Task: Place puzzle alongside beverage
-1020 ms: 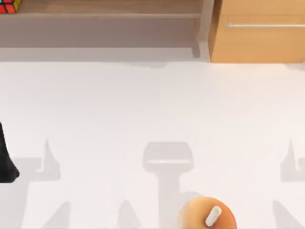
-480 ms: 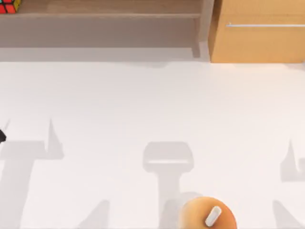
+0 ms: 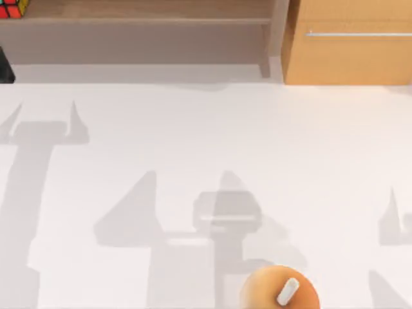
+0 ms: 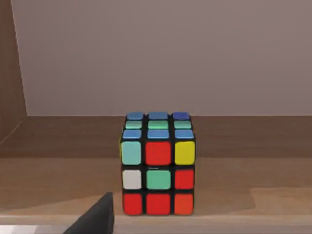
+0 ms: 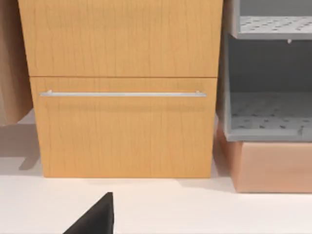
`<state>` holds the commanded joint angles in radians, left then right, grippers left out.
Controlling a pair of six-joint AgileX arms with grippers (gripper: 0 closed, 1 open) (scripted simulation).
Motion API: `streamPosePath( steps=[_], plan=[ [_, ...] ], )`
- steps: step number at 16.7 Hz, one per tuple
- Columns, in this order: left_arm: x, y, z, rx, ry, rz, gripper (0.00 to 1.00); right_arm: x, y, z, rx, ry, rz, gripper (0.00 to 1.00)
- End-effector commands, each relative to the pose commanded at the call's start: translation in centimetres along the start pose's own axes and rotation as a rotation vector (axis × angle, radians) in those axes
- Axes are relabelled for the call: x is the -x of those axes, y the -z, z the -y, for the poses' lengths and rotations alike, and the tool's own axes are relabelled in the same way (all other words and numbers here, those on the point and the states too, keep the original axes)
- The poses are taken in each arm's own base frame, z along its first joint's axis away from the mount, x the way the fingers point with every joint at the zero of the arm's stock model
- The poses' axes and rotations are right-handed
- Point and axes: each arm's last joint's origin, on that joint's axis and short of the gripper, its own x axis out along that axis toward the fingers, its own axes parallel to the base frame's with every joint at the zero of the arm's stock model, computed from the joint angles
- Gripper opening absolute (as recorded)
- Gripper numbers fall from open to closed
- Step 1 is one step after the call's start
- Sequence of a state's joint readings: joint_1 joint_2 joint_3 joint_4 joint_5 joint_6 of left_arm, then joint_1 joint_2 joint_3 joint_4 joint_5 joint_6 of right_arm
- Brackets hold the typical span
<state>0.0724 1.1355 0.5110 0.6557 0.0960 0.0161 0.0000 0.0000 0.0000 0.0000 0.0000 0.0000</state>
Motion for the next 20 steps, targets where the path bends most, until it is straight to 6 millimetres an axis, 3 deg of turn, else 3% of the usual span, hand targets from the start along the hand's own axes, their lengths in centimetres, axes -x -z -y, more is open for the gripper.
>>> streamPosePath(
  steps=[4, 8, 12, 17, 20],
  plan=[
    [-7.1, 4.0, -1.4, 0.002, 0.002, -0.058, 1.0, 0.0, 0.0, 0.0, 0.0, 0.0, 0.0, 1.0],
    [-11.5, 8.0, -2.4, 0.004, 0.005, -0.059, 1.0, 0.0, 0.0, 0.0, 0.0, 0.0, 0.0, 1.0],
    [-13.2, 9.4, -2.9, 0.005, 0.006, -0.033, 1.0, 0.0, 0.0, 0.0, 0.0, 0.0, 0.0, 1.0],
    [-13.2, 9.5, -2.7, 0.005, 0.01, -0.036, 1.0, 0.0, 0.0, 0.0, 0.0, 0.0, 0.0, 1.0],
    [-14.6, 9.4, -2.9, 0.005, 0.005, -0.033, 1.0, 0.0, 0.0, 0.0, 0.0, 0.0, 0.0, 1.0]
  ],
)
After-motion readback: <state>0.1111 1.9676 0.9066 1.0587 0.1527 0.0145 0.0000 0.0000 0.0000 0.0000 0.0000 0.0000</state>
